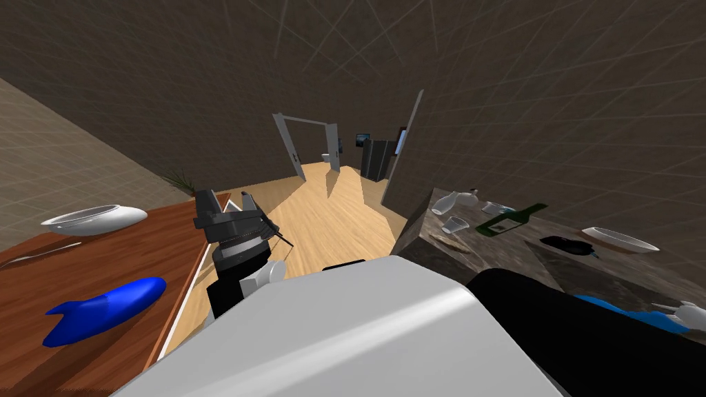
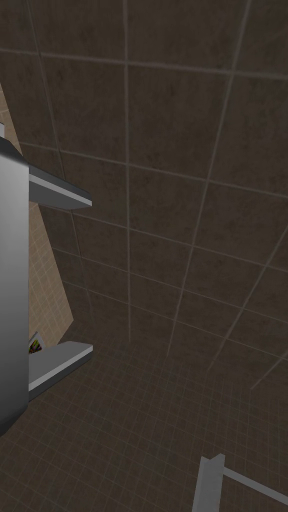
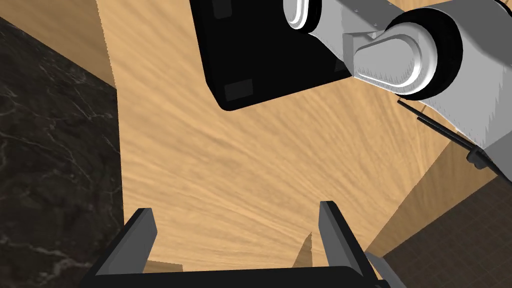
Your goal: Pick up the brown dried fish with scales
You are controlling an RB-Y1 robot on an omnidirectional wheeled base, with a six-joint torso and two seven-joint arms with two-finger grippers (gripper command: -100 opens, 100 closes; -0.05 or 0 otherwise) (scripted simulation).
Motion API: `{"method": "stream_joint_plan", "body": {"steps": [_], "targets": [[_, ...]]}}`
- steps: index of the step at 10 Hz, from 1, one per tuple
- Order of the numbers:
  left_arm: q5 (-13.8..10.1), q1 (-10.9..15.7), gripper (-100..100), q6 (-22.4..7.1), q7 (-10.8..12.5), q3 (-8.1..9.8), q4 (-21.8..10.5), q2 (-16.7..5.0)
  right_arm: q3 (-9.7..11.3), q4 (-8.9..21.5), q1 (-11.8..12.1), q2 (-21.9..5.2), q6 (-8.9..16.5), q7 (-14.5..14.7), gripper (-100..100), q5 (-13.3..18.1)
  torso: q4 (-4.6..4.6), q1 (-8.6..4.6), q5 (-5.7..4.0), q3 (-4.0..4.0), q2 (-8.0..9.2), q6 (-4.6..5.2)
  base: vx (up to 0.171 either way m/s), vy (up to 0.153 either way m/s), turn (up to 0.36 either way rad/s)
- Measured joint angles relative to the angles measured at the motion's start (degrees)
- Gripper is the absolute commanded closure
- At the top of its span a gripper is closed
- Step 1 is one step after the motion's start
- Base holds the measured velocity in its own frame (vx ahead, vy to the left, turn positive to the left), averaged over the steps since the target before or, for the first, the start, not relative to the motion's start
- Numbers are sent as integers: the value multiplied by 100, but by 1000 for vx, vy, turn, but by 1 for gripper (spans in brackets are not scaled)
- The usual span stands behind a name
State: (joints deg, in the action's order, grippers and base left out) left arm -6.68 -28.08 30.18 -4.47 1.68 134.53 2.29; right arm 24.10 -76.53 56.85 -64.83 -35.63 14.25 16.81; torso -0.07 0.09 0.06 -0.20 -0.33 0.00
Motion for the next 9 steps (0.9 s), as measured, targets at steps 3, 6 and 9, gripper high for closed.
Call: {"method": "stream_joint_plan", "body": {"steps": [3,6,9], "targets": [[0,1,0,0,0,0,0,0,239,485,-21,-469,-6,-12,-100,114,3,1,-1,8,13,-1,75,39,116],[0,1,0,0,0,0,0,0,371,902,255,-781,54,196,-100,198,4,0,-1,10,19,0,66,28,63],[0,0,0,0,0,0,0,0,735,1670,181,-1103,14,202,-100,412,3,7,0,7,11,1,71,36,82]]}}
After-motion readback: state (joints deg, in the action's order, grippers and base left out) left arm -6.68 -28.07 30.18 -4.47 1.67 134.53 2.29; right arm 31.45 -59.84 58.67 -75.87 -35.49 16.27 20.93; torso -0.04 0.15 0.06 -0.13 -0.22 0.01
